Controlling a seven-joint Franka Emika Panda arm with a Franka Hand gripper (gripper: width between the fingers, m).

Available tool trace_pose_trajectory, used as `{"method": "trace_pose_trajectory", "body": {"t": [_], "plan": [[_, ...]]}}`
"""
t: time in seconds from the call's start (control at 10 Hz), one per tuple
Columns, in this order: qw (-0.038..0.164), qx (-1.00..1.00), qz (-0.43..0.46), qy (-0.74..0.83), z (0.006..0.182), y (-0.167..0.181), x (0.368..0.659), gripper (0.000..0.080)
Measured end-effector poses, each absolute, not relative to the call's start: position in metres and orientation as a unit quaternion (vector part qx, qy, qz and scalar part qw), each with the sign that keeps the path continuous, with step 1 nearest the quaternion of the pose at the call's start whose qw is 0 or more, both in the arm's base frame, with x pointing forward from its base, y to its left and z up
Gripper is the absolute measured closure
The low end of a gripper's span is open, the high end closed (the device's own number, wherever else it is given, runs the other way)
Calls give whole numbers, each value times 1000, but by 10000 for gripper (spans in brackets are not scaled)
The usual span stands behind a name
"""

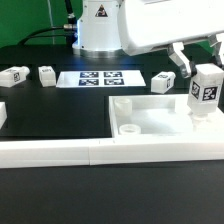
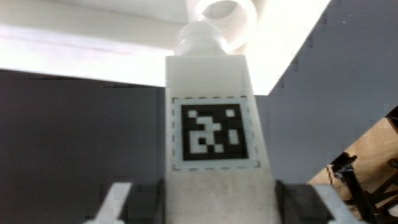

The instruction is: Assemble square table

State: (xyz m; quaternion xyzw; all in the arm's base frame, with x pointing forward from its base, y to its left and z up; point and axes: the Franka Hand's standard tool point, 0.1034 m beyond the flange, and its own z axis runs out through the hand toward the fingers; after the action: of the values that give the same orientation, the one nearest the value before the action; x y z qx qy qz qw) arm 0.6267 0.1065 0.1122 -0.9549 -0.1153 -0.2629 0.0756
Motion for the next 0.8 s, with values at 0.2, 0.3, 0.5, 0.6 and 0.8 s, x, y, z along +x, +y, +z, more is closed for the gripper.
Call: {"method": "trace_pose_trajectory", "body": {"t": [0.2,0.3,0.5,0.6,0.8], "plan": [[77,-955,-261,-118,110,110,625,505],[77,-955,-260,-119,109,111,624,505],[78,-956,-257,-118,106,111,623,505],[78,-956,-256,-119,105,112,622,505],[80,-956,-253,-121,101,116,620,505]]}}
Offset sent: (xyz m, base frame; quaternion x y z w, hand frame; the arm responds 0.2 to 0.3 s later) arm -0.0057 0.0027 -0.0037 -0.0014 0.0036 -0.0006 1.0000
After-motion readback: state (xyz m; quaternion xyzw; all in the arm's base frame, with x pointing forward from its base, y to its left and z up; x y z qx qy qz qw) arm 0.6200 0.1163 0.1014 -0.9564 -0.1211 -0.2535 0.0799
